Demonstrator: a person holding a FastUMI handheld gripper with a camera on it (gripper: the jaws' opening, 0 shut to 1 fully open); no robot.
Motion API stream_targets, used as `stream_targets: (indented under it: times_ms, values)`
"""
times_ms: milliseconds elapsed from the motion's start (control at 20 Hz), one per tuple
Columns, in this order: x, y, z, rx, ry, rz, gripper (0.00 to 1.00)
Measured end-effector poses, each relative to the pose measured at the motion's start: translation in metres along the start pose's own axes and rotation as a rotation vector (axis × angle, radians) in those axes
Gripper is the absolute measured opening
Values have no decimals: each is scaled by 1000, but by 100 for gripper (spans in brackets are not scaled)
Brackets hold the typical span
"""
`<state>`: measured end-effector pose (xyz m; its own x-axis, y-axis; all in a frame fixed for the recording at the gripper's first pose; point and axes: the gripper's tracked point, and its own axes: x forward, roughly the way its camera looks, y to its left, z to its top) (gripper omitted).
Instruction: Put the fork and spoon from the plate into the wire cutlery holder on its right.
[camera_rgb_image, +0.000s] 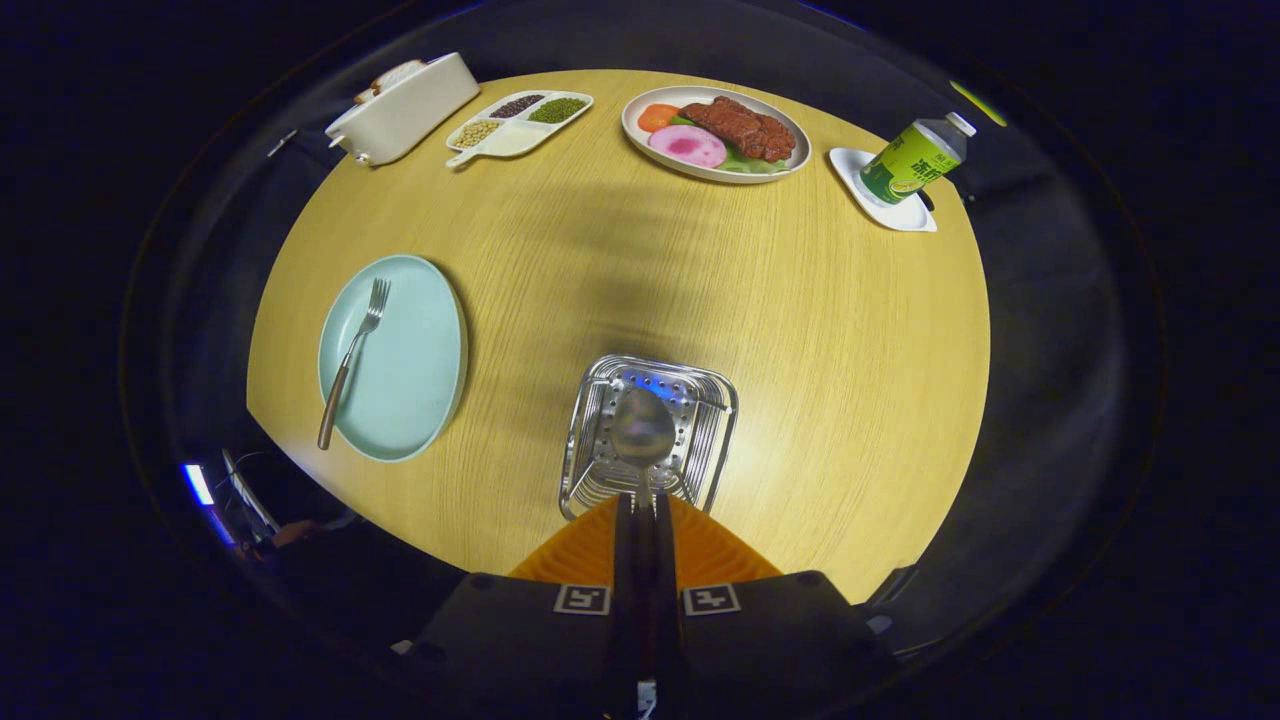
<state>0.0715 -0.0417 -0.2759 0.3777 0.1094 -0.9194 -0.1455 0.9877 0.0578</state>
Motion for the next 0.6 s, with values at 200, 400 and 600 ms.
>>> stream_targets:
  times_ms: [200, 400, 600]
  values:
    - [-9, -7, 7, 49, -63, -9, 21]
    - [-35, -9, 15, 93, -185, -12, 23]
    - [-75, 13, 29, 90, -338, -12, 30]
